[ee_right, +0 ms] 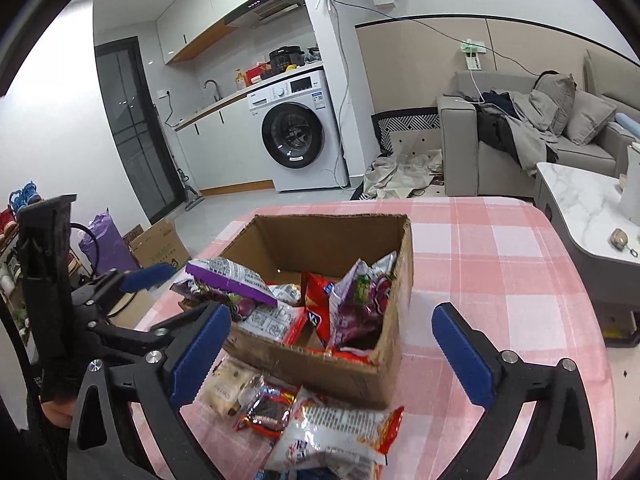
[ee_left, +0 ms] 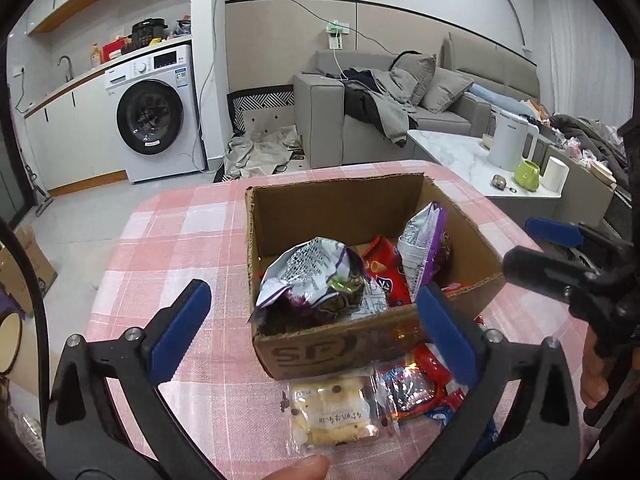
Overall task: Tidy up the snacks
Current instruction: 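Move both tools down toward the remaining snacks in front of the box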
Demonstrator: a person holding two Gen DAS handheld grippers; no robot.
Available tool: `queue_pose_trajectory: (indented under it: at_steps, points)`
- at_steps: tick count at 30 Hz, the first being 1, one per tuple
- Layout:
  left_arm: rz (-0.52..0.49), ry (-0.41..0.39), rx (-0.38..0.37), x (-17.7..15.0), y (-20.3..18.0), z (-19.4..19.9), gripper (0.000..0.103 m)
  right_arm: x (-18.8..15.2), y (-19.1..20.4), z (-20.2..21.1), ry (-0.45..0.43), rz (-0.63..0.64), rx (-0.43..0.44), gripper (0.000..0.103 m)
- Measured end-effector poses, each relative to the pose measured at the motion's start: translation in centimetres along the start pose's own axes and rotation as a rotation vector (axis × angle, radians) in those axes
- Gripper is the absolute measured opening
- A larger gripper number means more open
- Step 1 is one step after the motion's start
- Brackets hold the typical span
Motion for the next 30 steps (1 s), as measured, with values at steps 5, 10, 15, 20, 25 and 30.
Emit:
queue_pose_trajectory:
  at_steps: [5,10,15,20,25,30]
  points:
    - [0.019,-0.004,-0.002,-1.5,0.4,1.8,0.103,-1.8,-0.5,0.8,0.017,-0.025,-0.008,0.103]
    - [0.028,0.001,0.012,-3.3,1.0,3.0,0.103,-3.4,-0.7,1.7,0.037,-0.032,-0.027,0.103]
    - [0.026,0.020,0.009,-5.0,1.1,3.2,0.103,-5.0,-0.7,2.1,0.061,-0.044,-0.028,0.103]
    - [0.028,0.026,0.005,-6.4,1.3,3.4,0.103,-6.1,-0.4,2.0,0.071,-0.043,-0.009,0.103]
    - [0.021,0.044,0.008,-7.2,1.1,3.1,0.103,-6.8,0.2,1.4,0.106,-0.021,-0.012,0.103]
    - [0.018,0.067,0.010,-7.5,0.8,2.3,0.103,-7.3,-0.1,0.5,0.140,-0.025,-0.020,0.103]
Point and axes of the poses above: each gripper's, at about its wrist camera, not at the fingertips, and z roughly against the way its jaws point, y to its left, x to its top, the point moved 8 cm from there along -z, roughly the way its jaws point, and after that the axes turned 12 degrees about y, right-handed, at the moved point
